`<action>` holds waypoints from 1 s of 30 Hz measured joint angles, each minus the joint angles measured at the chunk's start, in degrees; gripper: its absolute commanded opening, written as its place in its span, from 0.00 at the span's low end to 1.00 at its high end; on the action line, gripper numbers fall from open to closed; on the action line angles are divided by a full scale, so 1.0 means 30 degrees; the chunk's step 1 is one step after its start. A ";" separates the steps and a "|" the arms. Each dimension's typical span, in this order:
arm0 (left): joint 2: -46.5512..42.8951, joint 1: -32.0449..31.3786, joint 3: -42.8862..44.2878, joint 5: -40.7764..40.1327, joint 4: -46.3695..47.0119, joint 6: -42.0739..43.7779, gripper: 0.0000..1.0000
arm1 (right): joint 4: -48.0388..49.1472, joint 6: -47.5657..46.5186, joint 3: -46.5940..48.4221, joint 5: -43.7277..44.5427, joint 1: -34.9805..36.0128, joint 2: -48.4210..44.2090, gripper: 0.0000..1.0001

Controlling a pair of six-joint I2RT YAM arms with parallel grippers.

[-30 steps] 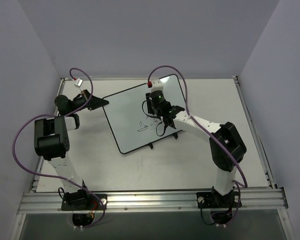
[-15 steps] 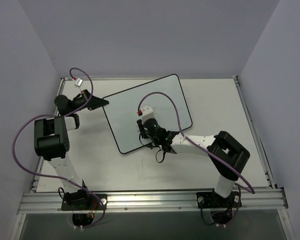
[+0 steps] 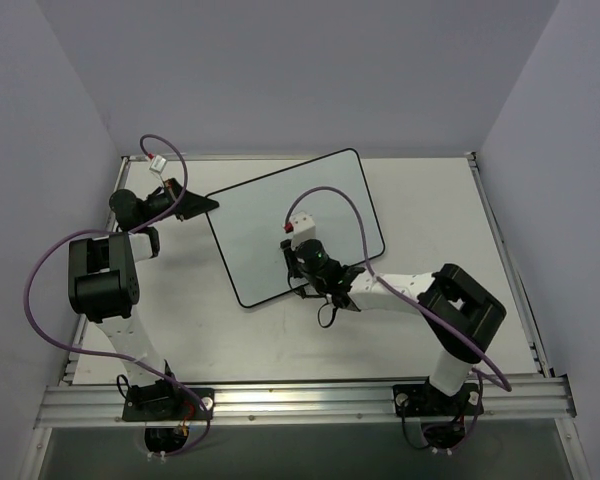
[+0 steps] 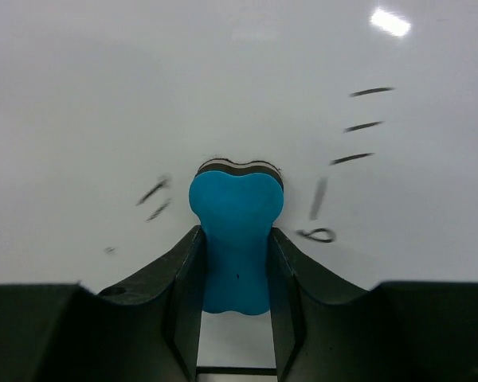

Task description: Erase the whiteboard

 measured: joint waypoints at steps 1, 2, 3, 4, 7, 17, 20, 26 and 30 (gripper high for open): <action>0.0000 0.0000 0.0000 -0.0007 0.0000 -0.0007 0.02 | 0.0219 -0.0022 -0.0182 0.0007 -0.0532 -0.0189 0.00; 0.0000 0.0000 0.0000 -0.0007 0.0000 -0.0015 0.02 | 0.0444 -0.0015 -0.0372 0.0051 -0.1100 -0.0364 0.00; 0.0000 0.0000 0.0000 -0.0022 0.0000 -0.0022 0.02 | 0.0597 -0.0015 -0.0525 0.0087 -0.1683 -0.0525 0.00; 0.0000 -0.0007 0.0000 -0.0036 0.0000 -0.0029 0.02 | 0.0801 -0.0015 -0.0641 0.0102 -0.2244 -0.0641 0.00; 0.0000 -0.0015 0.0000 -0.0051 -0.0007 -0.0051 0.02 | 0.1304 -0.0015 -0.0714 0.0124 -0.3650 -0.0772 0.00; 0.0000 -0.0015 0.0000 -0.0036 -0.0007 -0.0102 0.02 | 0.2295 -0.0459 -0.0947 0.0408 -0.3701 -0.0780 0.00; 0.0000 -0.0022 0.0000 -0.0007 0.0007 -0.0066 0.02 | 0.2186 -0.0532 -0.0874 0.0350 -0.2062 -0.0648 0.00; 0.0000 -0.0036 0.0000 0.0044 0.0051 -0.0036 0.02 | 0.1756 -0.0568 -0.0291 -0.0277 0.1843 0.0488 0.00; 0.0000 -0.0036 0.0000 0.0036 0.0058 -0.0044 0.02 | 0.1785 -0.0423 -0.0386 -0.0262 0.2703 0.0882 0.00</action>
